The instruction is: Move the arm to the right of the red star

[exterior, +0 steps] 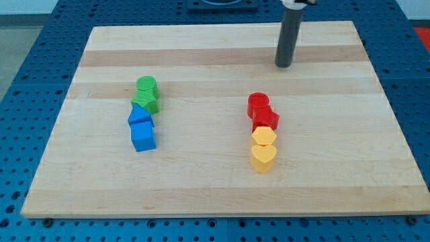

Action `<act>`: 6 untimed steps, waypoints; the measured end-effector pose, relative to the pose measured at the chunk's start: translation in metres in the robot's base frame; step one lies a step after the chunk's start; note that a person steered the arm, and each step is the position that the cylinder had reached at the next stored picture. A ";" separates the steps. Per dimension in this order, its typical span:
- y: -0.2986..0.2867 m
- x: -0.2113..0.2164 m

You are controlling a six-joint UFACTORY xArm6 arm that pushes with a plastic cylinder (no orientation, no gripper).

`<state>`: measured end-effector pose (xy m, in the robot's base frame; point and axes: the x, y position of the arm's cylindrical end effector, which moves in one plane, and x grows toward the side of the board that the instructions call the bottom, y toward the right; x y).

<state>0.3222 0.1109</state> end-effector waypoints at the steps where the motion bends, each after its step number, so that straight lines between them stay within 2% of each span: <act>1: -0.001 0.008; 2: 0.001 0.058; 3: 0.001 0.089; 6: 0.001 0.151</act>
